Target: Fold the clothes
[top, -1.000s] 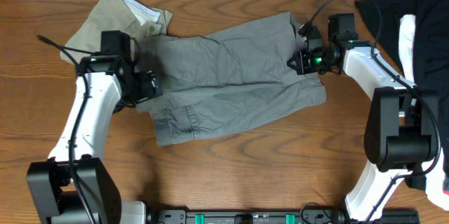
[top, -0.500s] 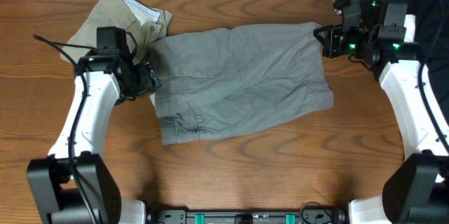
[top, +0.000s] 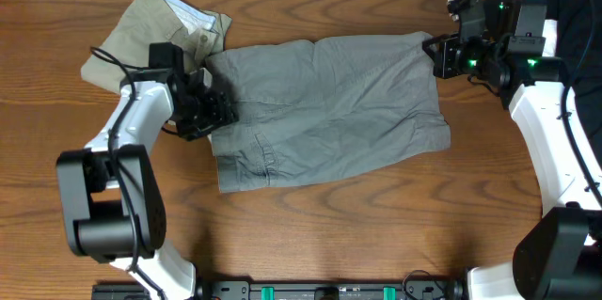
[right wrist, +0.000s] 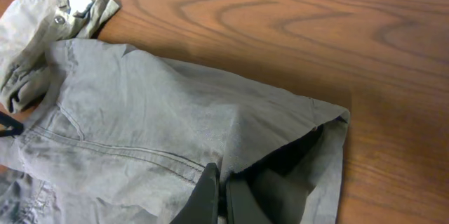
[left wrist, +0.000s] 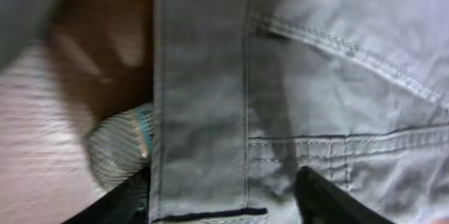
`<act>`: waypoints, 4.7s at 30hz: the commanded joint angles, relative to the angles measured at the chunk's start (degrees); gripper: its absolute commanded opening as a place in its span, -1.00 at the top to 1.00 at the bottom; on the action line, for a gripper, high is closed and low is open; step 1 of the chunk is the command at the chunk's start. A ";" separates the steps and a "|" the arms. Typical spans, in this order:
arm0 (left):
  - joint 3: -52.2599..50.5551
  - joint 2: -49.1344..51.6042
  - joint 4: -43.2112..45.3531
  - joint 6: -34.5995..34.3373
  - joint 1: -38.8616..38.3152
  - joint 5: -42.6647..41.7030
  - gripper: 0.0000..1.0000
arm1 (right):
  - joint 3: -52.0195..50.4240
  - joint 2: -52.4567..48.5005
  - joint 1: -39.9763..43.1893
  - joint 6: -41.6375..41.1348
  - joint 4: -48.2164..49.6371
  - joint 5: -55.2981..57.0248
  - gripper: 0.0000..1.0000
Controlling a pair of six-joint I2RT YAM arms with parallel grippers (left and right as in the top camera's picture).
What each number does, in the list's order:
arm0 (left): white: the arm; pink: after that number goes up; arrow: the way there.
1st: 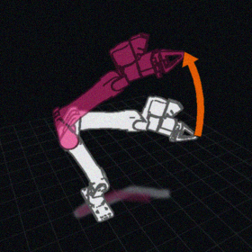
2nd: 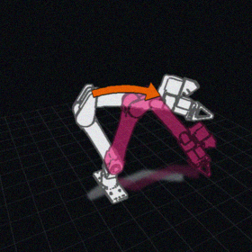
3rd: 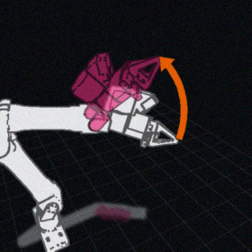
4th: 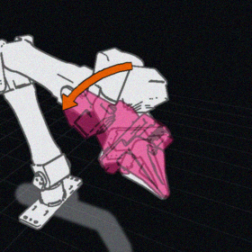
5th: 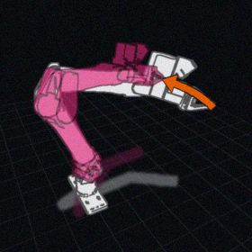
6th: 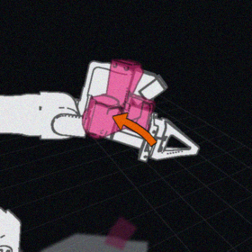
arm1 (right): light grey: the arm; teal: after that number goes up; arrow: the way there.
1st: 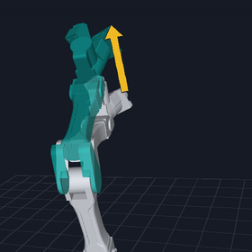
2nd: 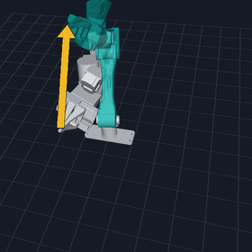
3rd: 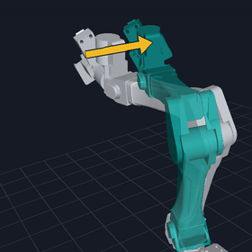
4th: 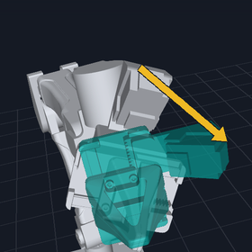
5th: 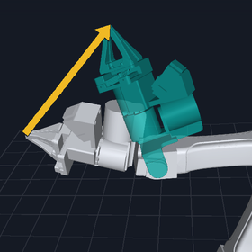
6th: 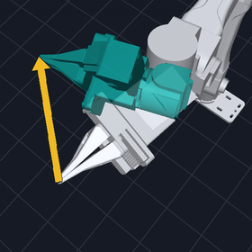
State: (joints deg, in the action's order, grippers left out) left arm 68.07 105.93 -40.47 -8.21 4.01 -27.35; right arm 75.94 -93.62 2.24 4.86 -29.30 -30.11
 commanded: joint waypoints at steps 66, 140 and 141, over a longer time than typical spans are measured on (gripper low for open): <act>16.11 -5.53 39.23 -8.37 0.79 0.85 0.84 | 0.13 -9.73 8.50 -23.58 36.17 0.90 0.93; 1.68 -7.34 -20.55 0.48 0.79 10.91 -0.41 | -4.61 1.60 4.55 -14.01 -37.99 22.53 0.97; 1.11 -7.34 -20.48 0.48 0.72 9.35 -0.40 | -3.39 3.23 5.62 -13.99 -38.53 23.21 0.98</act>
State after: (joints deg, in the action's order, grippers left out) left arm 70.43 99.20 -60.73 -7.51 4.78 -14.28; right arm 68.58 -95.72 4.95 -9.80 -66.87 -13.28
